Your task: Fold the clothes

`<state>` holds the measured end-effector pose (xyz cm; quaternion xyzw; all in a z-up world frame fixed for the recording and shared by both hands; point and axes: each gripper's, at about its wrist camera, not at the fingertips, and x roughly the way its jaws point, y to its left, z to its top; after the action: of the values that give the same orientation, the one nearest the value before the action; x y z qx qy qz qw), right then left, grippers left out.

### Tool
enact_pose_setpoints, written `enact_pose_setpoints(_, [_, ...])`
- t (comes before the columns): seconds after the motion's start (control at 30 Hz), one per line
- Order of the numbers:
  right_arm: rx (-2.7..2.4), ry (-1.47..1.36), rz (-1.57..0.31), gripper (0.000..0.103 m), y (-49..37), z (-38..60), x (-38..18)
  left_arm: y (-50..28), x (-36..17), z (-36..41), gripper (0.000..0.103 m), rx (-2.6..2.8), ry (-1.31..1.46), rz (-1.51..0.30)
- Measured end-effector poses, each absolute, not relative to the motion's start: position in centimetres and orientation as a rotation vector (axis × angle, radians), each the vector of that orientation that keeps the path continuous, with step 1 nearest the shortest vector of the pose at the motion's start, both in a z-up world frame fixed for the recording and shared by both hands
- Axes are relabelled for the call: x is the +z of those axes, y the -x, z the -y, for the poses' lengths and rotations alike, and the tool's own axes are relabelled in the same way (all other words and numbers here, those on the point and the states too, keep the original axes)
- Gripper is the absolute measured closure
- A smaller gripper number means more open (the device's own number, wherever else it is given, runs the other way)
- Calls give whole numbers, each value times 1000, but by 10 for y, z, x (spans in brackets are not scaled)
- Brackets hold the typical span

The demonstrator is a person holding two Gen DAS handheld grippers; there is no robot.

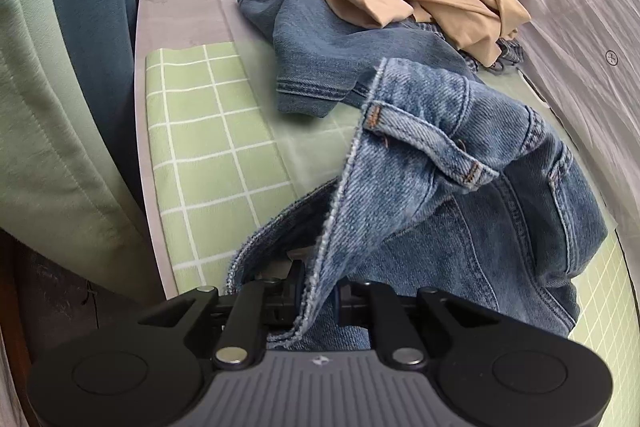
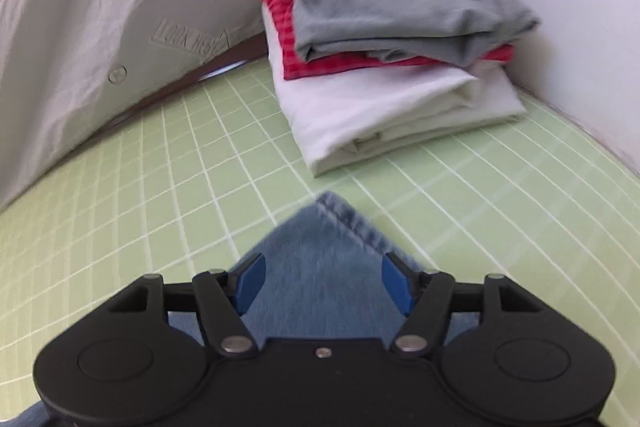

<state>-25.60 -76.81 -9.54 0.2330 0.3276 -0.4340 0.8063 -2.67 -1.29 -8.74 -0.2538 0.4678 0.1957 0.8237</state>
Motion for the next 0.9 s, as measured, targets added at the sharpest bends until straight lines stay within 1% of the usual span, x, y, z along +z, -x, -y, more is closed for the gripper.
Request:
enact_pose_setpoints(0.13, [-895, -490, -759, 33, 239, 800, -105, 25, -89, 18, 89, 433, 524, -996])
enact_pose_setpoints(0.2, [-841, -464, -796, 34, 234, 806, -107, 24, -89, 21, 89, 444, 512, -999])
enact_pose_setpoints(0.23, [-811, -447, -815, 40, 232, 808, -109, 24, -89, 23, 89, 449, 506, -1001])
enact_pose_setpoints(0.27, [-780, -427, -834, 64, 230, 808, -110, 23, -89, 24, 89, 455, 501, -1003])
enact_pose_setpoints(0.3, [-752, -403, -848, 67, 229, 807, -110, 23, -90, 26, 89, 460, 498, -1005])
enact_pose_setpoints(0.33, [-730, -376, -856, 74, 228, 805, -108, 22, -90, 27, 89, 463, 496, -1008])
enact_pose_setpoints(0.4, [-704, -329, -854, 83, 228, 803, -104, 20, -90, 28, 89, 466, 491, -1017])
enact_pose_setpoints(0.43, [-714, -308, -843, 90, 230, 804, -100, 18, -90, 27, 89, 466, 488, -1022])
enact_pose_setpoints(0.47, [-753, -297, -824, 90, 233, 809, -96, 17, -90, 27, 89, 464, 484, -1027])
enact_pose_setpoints(0.53, [-853, -334, -775, 90, 243, 826, -88, 16, -89, 24, 88, 455, 482, -1033])
enact_pose_setpoints(0.6, [-915, -441, -734, 89, 253, 843, -86, 15, -90, 23, 88, 446, 487, -1036])
enact_pose_setpoints(0.63, [-942, -458, -732, 81, 256, 844, -86, 15, -90, 22, 88, 445, 485, -1037])
enact_pose_setpoints(0.67, [-968, -475, -730, 70, 260, 845, -86, 15, -90, 22, 88, 443, 483, -1037])
enact_pose_setpoints(0.7, [-988, -478, -729, 67, 263, 843, -85, 15, -90, 22, 88, 442, 482, -1035])
enact_pose_setpoints(0.77, [-1010, -453, -731, 51, 270, 830, -86, 17, -91, 23, 86, 440, 483, -1030])
enact_pose_setpoints(0.8, [-1029, -459, -733, 47, 277, 823, -88, 18, -92, 23, 86, 439, 485, -1028])
enact_pose_setpoints(0.83, [-1049, -466, -735, 40, 283, 816, -90, 19, -93, 23, 85, 438, 487, -1025])
enact_pose_setpoints(0.87, [-1069, -478, -736, 37, 291, 809, -92, 21, -93, 24, 84, 435, 488, -1024])
enact_pose_setpoints(0.9, [-1090, -497, -734, 37, 301, 800, -94, 22, -94, 25, 84, 432, 485, -1021])
